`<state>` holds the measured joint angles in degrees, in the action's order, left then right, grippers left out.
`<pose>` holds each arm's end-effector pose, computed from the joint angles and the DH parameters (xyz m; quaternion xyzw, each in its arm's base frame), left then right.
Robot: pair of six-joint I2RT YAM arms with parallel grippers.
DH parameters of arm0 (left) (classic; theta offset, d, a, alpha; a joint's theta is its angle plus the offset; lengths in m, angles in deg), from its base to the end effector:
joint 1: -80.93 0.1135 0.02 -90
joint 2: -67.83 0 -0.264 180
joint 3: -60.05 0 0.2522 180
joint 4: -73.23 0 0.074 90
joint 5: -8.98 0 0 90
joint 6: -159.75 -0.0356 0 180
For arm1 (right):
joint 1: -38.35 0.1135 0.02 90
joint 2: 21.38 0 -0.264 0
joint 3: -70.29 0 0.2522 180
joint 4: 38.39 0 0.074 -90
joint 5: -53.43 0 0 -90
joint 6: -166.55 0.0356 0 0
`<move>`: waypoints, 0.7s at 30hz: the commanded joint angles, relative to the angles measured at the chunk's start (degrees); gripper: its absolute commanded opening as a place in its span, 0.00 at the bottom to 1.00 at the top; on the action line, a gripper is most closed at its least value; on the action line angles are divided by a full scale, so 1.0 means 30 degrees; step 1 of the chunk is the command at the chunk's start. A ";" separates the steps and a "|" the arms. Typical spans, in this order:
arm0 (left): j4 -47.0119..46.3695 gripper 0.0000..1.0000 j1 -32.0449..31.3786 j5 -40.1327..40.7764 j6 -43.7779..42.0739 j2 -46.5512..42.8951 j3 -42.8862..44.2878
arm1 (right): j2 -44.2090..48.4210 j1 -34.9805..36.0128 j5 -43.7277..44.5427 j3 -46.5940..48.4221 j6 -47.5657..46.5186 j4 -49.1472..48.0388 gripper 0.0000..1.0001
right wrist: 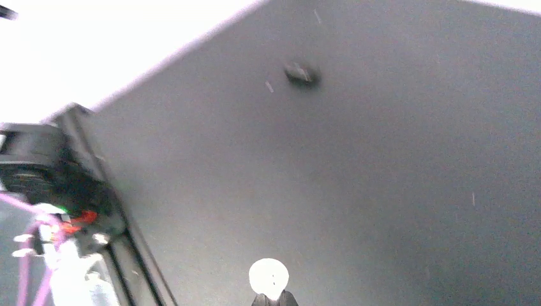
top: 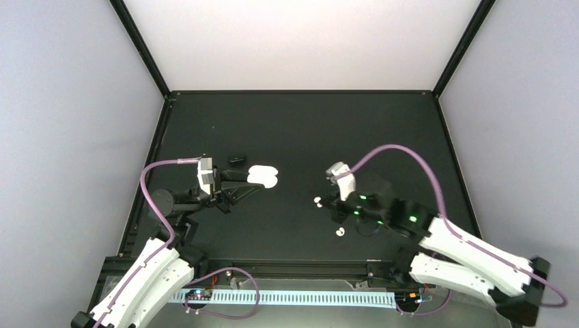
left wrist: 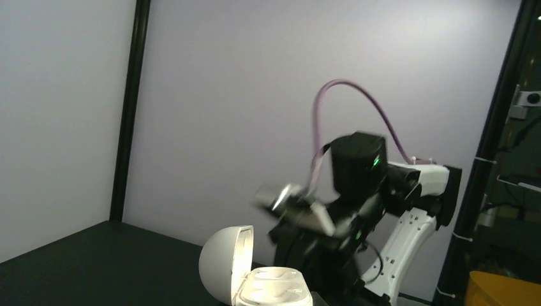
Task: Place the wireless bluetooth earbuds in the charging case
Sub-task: Pick up the earbud from the center of the board.
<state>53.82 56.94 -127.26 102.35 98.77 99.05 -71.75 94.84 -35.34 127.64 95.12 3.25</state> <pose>0.1090 -0.0767 0.3301 0.2989 0.5012 -0.5521 0.5956 0.1067 0.1597 0.2851 -0.2830 0.8392 0.2753 0.3740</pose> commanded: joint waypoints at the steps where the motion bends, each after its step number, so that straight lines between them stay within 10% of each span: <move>1: -0.1548 0.02 -0.0436 -0.1414 0.0373 0.0501 0.0476 | 0.4056 -0.0050 -0.2918 0.0288 -0.3676 -0.1167 0.01; 12: -0.2063 0.02 -0.2238 -0.3297 -0.0705 0.1859 0.1170 | 0.3576 -0.0054 -0.5542 0.6173 -0.7919 0.4477 0.01; 21: -0.0318 0.01 -0.2910 -0.3041 -0.1731 0.1893 0.1884 | 0.1847 -0.0021 -0.1260 0.9591 -1.0736 0.7646 0.01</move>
<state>51.05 48.57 -135.59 99.24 104.54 101.14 -64.32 94.84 -46.00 153.52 67.78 20.49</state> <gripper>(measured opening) 0.220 0.012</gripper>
